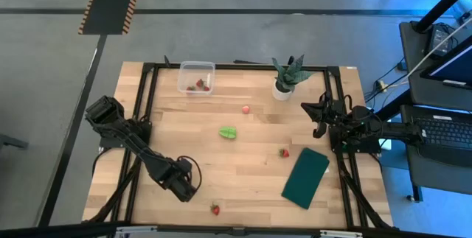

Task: Pick and placing Produce into tupperware
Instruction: Put the blueberry into the transparent container

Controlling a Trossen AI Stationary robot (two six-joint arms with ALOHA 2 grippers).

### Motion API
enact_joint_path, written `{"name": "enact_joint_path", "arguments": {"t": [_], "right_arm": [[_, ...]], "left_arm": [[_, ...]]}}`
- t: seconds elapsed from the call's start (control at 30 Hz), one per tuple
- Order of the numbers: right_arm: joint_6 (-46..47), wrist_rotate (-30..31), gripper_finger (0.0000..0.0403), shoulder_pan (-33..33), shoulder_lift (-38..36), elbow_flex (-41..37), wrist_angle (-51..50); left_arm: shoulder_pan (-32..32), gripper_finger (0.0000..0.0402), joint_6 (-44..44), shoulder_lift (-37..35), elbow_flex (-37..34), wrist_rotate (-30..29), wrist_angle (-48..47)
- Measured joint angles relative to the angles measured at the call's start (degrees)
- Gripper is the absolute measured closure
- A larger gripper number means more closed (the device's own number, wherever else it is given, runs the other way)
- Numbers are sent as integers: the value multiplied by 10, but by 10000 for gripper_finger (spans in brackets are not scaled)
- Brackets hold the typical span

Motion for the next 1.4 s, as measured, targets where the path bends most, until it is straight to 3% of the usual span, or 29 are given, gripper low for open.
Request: {"name": "enact_joint_path", "arguments": {"t": [0.87,1.4], "right_arm": [[-32,0,381,0,0,0,0],[-31,0,381,0,0,0,0]], "left_arm": [[32,226,31,0,-41,35,48],[32,331,30,0,-41,14,52]]}}
